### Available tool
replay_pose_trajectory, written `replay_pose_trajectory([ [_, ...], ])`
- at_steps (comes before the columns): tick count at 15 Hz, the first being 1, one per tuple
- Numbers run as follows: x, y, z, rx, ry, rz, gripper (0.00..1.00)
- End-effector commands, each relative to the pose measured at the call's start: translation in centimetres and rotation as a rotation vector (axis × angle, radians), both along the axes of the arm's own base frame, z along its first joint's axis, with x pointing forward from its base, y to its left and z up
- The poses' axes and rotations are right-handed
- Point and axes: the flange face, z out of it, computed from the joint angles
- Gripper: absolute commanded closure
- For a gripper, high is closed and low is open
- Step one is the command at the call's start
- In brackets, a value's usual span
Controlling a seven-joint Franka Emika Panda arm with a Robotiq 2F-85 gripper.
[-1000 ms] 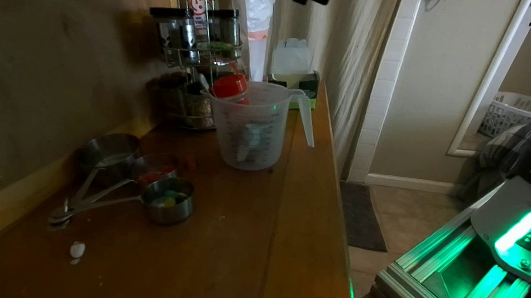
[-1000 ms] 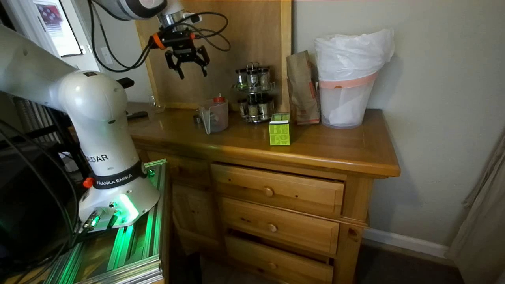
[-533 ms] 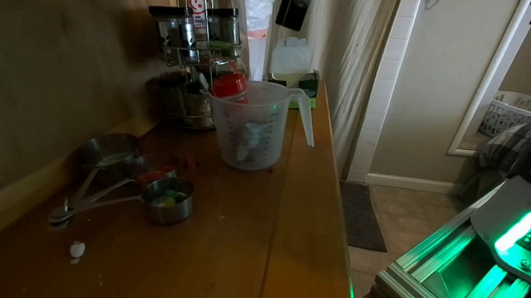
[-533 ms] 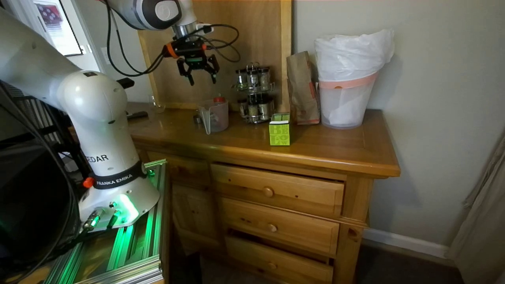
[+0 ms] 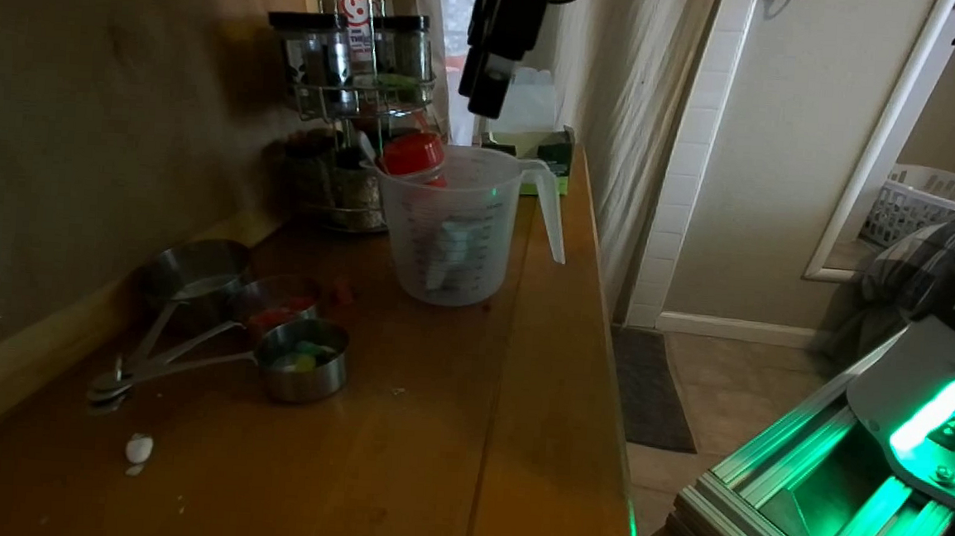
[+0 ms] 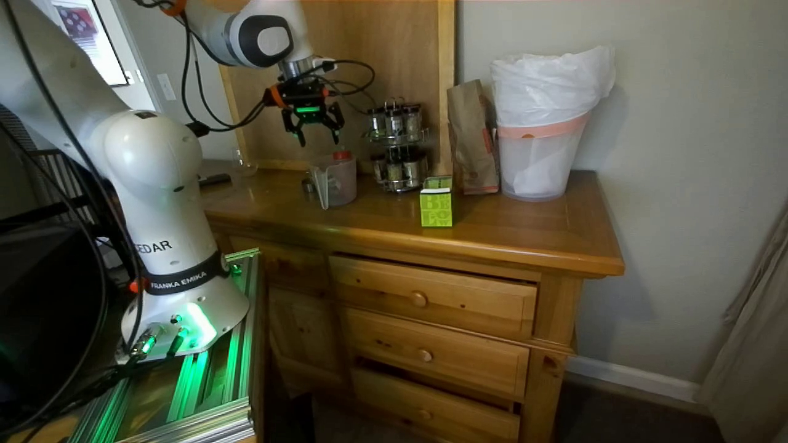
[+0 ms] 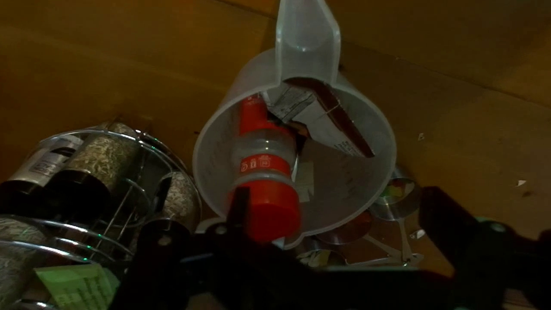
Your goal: Remove the red container from the clear jug and place it on the right side of the counter.
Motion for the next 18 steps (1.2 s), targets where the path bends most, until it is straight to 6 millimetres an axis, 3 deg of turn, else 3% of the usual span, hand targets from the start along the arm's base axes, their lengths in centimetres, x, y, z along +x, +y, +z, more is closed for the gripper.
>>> replay_pose_trajectory([
  [1,2.4,2.9,-1.6,-0.002,0.026,-0.016,0.01],
  [6,5.2,4.1,-2.8,-0.012,0.051,-0.042,0.00],
  [12,7.4,4.0,-3.4,-0.032,0.057,-0.073,0.00],
  [17,7.3,4.0,-4.3,-0.065,0.075,-0.067,0.08],
  [18,7.2,4.0,-4.3,-0.066,0.072,-0.064,0.18],
])
